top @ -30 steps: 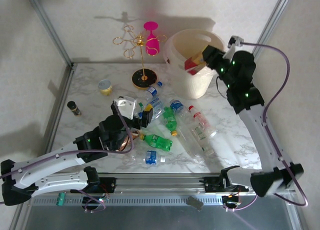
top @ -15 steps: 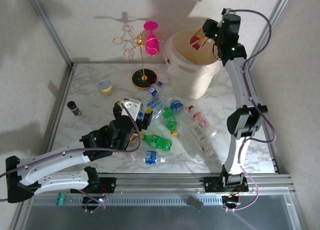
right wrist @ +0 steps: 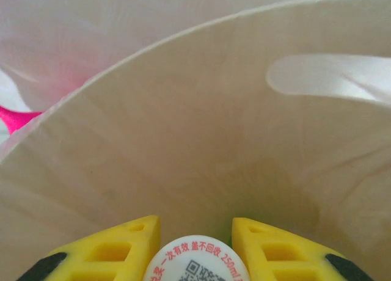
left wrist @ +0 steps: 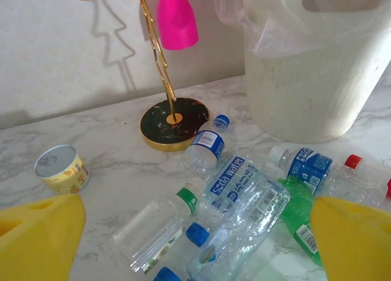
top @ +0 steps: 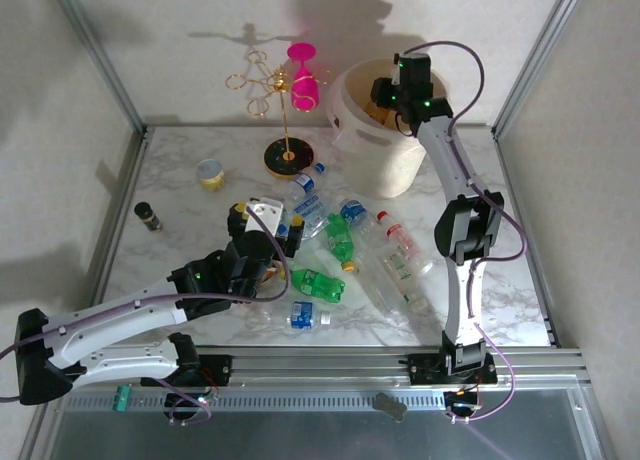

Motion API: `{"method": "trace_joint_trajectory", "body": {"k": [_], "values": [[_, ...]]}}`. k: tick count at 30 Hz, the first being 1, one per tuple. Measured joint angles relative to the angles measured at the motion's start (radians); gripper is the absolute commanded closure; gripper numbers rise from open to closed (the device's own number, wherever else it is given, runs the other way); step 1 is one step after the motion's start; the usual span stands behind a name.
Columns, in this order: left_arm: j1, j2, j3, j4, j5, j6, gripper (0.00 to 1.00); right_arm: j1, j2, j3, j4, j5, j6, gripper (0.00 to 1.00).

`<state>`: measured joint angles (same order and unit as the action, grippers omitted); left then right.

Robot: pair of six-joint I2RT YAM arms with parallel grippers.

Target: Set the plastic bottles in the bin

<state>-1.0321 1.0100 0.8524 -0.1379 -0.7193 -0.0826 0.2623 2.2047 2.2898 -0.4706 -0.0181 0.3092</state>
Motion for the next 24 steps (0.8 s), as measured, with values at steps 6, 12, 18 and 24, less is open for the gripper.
{"method": "trace_joint_trajectory", "body": {"k": [6,12,18,24], "values": [[0.043,0.007,0.0,0.004,0.048,-0.019,0.06,0.002,0.0,-0.015,0.002,0.02,-0.034,0.47],[0.054,0.011,0.0,0.005,0.085,-0.028,0.05,0.001,-0.016,-0.015,0.0,0.03,-0.057,0.37],[0.059,0.043,0.0,-0.008,0.153,-0.038,0.07,0.001,-0.092,-0.015,-0.014,0.034,-0.063,0.35],[0.059,0.053,0.018,-0.069,0.258,-0.048,0.08,0.024,-0.3,-0.163,0.005,0.081,-0.055,0.28]]}}
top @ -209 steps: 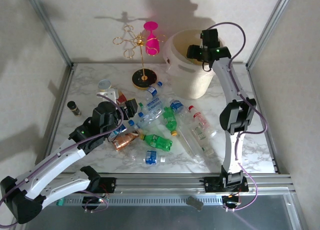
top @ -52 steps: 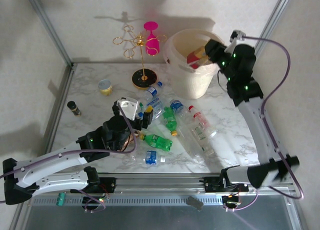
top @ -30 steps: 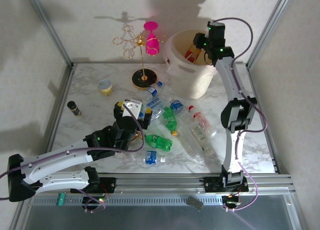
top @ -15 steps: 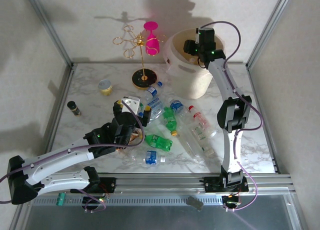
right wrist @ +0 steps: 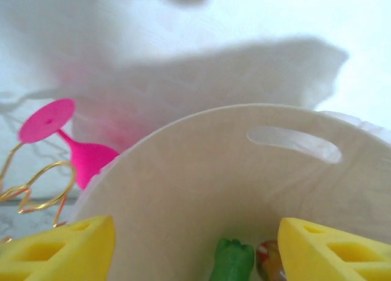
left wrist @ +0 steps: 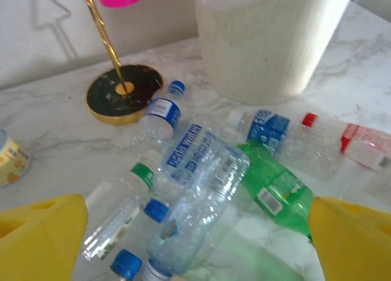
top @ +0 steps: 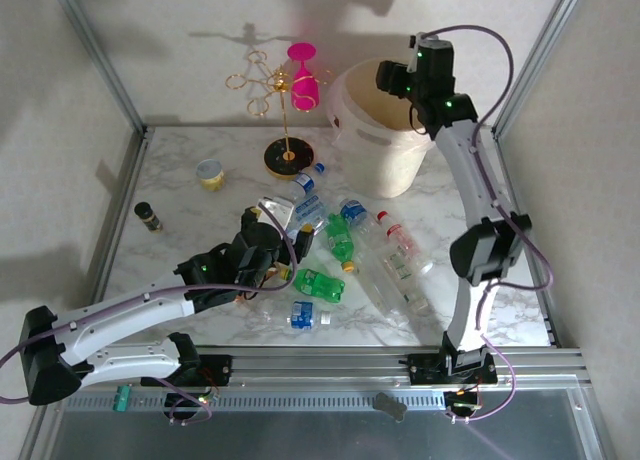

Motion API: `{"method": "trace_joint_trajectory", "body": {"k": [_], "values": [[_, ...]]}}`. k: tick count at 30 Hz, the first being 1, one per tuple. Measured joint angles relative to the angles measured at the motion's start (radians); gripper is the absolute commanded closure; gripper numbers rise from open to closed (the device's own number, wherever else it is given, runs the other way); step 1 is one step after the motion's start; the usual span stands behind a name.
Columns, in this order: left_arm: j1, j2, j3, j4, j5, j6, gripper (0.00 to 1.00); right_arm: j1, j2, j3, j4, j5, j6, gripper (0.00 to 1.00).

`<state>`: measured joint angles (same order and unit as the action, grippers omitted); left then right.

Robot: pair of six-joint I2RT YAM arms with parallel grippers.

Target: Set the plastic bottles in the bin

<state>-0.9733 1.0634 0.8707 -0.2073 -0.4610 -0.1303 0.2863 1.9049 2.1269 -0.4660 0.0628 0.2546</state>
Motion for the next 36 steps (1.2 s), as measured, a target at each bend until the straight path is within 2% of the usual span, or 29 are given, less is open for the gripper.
{"method": "trace_joint_trajectory", "body": {"k": [4,7,13,16,19,22,28,36], "values": [[0.0,0.012,0.051,-0.079,0.055,-0.042,0.09,0.079,-0.253,-0.293,0.081,0.013,-0.008,0.33],[-0.001,0.01,0.071,-0.129,0.121,-0.087,0.1,0.142,-0.425,-0.486,0.119,-0.044,-0.009,0.36],[-0.005,0.003,0.095,-0.271,0.211,-0.187,0.09,0.155,-0.652,-0.797,0.152,-0.141,0.003,0.38],[-0.005,0.005,0.12,-0.341,0.222,-0.309,0.08,0.165,-0.731,-0.9,0.145,-0.171,0.027,0.37],[-0.003,-0.001,0.111,-0.38,0.235,-0.477,0.04,0.17,-0.82,-0.981,0.15,-0.196,0.061,0.37],[0.013,-0.05,0.042,-0.38,0.309,-0.653,0.02,0.17,-0.906,-1.046,0.164,-0.195,0.101,0.36],[0.091,-0.081,-0.018,-0.48,0.451,-0.906,0.03,0.17,-0.998,-1.132,0.189,-0.163,0.149,0.36],[0.077,-0.154,-0.169,-0.561,0.583,-1.21,0.08,0.171,-1.068,-1.206,0.185,-0.112,0.154,0.36]]}}
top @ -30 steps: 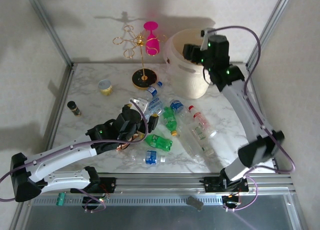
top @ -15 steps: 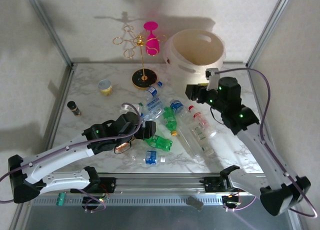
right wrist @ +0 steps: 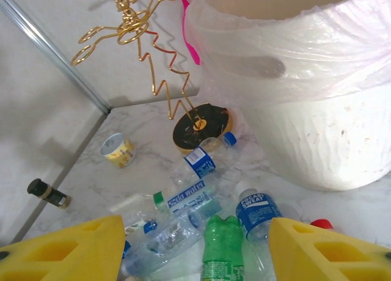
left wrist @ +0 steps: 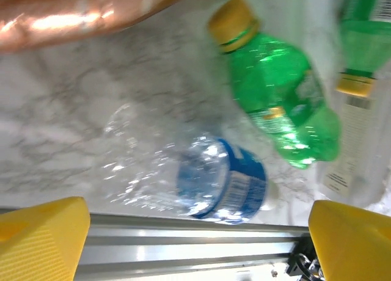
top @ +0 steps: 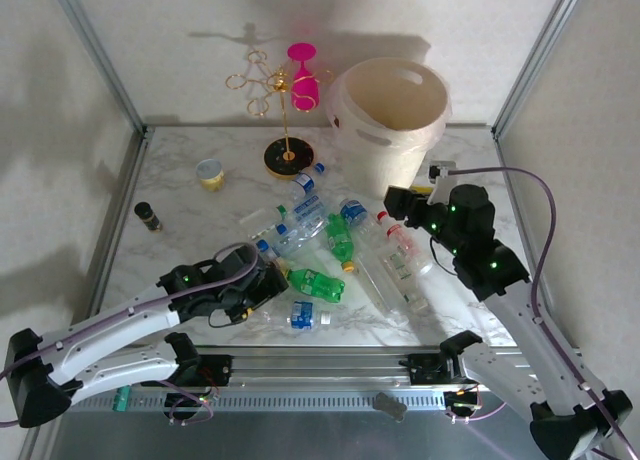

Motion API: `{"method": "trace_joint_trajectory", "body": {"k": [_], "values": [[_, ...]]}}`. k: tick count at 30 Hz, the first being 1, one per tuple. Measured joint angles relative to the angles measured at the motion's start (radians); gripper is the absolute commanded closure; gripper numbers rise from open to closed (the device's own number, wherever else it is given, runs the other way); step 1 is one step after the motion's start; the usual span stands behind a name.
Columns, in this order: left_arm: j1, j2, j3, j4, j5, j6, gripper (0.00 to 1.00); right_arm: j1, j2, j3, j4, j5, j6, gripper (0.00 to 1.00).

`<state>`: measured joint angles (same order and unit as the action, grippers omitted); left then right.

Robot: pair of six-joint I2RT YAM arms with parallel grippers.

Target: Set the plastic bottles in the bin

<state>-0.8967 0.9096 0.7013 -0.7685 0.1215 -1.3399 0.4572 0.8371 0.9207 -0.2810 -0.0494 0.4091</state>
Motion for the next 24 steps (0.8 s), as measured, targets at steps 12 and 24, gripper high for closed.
{"method": "trace_joint_trajectory", "body": {"k": [12,24], "values": [[-0.145,0.096,-0.021,0.029,-0.009,-0.105,0.0,0.004,-0.105,-0.029,0.001,0.032,-0.004,0.35],[-0.159,0.208,-0.06,0.227,-0.064,-0.227,0.0,0.017,-0.135,-0.047,0.0,0.057,-0.013,0.35]]}}
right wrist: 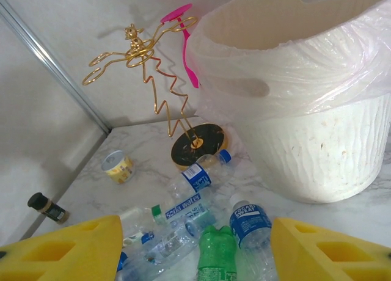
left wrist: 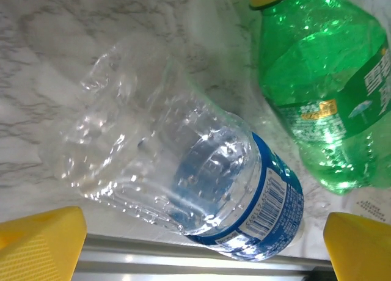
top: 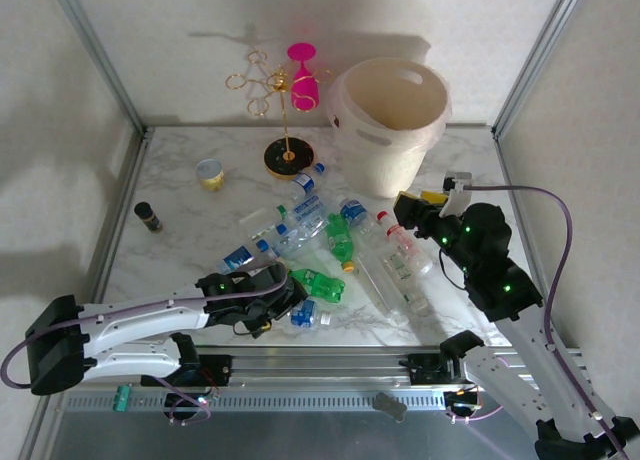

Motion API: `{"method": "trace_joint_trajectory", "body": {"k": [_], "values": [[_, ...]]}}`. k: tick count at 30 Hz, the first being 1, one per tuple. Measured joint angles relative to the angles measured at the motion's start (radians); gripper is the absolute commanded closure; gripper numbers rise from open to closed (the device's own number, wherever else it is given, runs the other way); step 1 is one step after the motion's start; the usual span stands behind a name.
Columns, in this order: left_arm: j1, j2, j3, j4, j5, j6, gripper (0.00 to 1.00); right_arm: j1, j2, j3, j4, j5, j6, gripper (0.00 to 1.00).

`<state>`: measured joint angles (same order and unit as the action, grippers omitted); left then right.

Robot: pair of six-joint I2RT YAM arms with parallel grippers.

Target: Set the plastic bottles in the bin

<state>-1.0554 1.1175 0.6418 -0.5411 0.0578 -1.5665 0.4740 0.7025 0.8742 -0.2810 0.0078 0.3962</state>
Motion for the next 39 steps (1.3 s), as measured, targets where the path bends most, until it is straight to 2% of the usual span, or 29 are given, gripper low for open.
{"method": "trace_joint_trajectory", "body": {"k": [9,19,31,39], "values": [[0.027,0.089,-0.002,0.085,-0.025,-0.058,0.05,0.003,-0.001,0.0,-0.003,0.0,0.0,0.35],[0.153,0.156,-0.003,0.096,-0.077,-0.049,0.2,0.003,0.004,0.0,-0.029,0.001,0.001,0.36],[0.222,0.24,-0.002,0.156,-0.068,-0.028,0.4,0.003,0.026,0.019,-0.074,0.023,0.012,0.36],[0.234,0.24,0.053,0.139,-0.061,0.027,0.42,0.003,0.037,0.055,-0.116,0.033,0.012,0.35]]}}
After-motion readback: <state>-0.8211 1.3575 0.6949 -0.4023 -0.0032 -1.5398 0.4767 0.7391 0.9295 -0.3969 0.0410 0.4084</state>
